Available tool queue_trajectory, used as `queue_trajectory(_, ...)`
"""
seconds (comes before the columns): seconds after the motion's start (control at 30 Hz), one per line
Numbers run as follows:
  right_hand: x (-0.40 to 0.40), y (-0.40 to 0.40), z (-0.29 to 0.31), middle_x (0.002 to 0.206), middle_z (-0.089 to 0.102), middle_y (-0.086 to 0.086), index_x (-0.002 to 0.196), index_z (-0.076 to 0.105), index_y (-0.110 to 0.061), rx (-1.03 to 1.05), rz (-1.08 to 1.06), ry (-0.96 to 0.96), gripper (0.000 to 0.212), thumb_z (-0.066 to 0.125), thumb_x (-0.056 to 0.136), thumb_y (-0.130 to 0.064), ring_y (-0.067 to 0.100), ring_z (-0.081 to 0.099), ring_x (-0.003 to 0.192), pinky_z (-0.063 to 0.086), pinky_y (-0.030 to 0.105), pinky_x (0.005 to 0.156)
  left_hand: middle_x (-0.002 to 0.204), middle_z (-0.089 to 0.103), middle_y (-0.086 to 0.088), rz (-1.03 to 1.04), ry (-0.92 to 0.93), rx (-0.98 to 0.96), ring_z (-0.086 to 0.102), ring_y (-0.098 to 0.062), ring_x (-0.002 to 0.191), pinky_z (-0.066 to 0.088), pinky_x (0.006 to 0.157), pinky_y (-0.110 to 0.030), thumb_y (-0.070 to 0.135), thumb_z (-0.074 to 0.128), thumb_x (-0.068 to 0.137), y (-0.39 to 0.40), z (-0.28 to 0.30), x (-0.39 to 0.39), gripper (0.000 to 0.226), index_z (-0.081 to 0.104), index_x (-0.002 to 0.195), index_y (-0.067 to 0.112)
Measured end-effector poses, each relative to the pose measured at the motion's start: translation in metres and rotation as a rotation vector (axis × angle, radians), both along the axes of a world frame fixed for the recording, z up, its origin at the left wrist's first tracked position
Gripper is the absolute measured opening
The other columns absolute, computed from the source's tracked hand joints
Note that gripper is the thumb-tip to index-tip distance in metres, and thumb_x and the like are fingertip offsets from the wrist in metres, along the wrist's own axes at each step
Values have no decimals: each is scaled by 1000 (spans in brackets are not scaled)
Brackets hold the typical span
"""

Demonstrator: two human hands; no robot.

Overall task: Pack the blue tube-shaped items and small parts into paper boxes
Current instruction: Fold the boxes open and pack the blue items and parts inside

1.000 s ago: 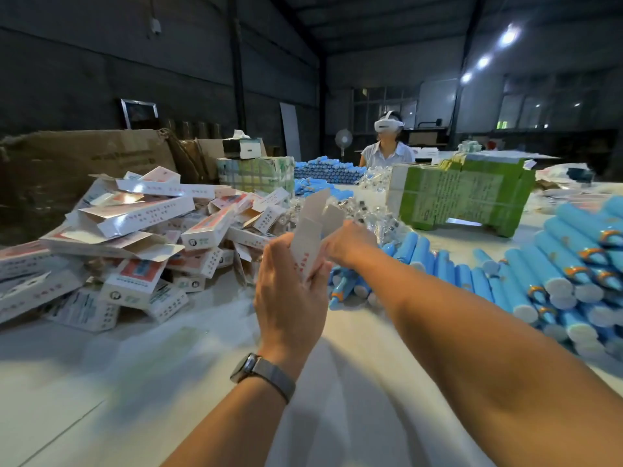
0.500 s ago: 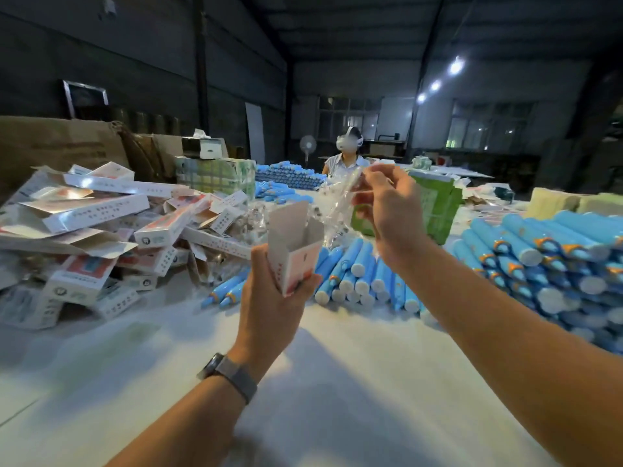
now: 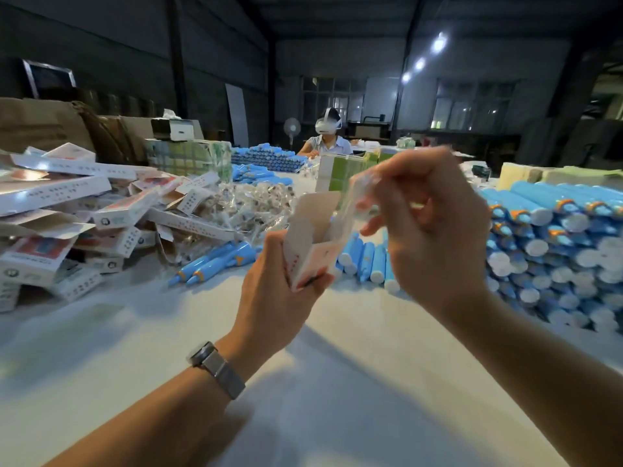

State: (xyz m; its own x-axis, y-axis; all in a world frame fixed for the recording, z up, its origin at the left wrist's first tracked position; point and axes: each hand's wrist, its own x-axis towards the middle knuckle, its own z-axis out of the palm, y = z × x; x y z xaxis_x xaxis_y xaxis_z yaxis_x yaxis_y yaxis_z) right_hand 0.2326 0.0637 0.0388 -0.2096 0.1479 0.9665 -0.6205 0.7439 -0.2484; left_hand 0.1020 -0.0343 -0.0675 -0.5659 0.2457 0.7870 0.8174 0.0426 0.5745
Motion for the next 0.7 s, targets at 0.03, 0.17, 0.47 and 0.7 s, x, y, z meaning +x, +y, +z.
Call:
queue_trajectory(0.03, -1, 3, -6, 82, 66, -3, 96, 59, -15, 85, -71, -10, 17, 57, 94, 1, 10, 68, 70, 56, 27, 55, 84, 58, 23, 9, 39, -31, 56, -9, 73, 52, 60, -31, 43, 77, 67, -1, -1, 3, 56, 30, 95, 55)
queue_trajectory(0.17, -2, 19, -6, 85, 65, -5, 95, 62, -1, 162, -218, 56, 5, 57, 95, -3, 15, 66, 72, 56, 34, 61, 83, 56, 21, 10, 72, -63, 56, -16, 75, 53, 61, -41, 47, 77, 68, -1, -1, 10, 54, 32, 98, 51)
queue_trajectory(0.47, 1, 15, 4, 84, 63, -10, 94, 52, -27, -4, -136, 125, 25, 59, 95, -4, 2, 62, 70, 51, 26, 53, 96, 52, 45, -44, 42, -63, 55, 11, 80, 39, 54, -11, 50, 78, 63, -2, 5, 23, 63, 29, 98, 69)
queue_trajectory(0.7, 5, 5, 8, 84, 63, 1, 98, 50, -23, -9, -31, 173, 27, 56, 95, 4, 10, 66, 70, 55, 21, 54, 96, 53, 44, -100, 57, -56, 54, 12, 80, 42, 60, -5, 48, 79, 63, 1, 6, 34, 65, 29, 98, 69)
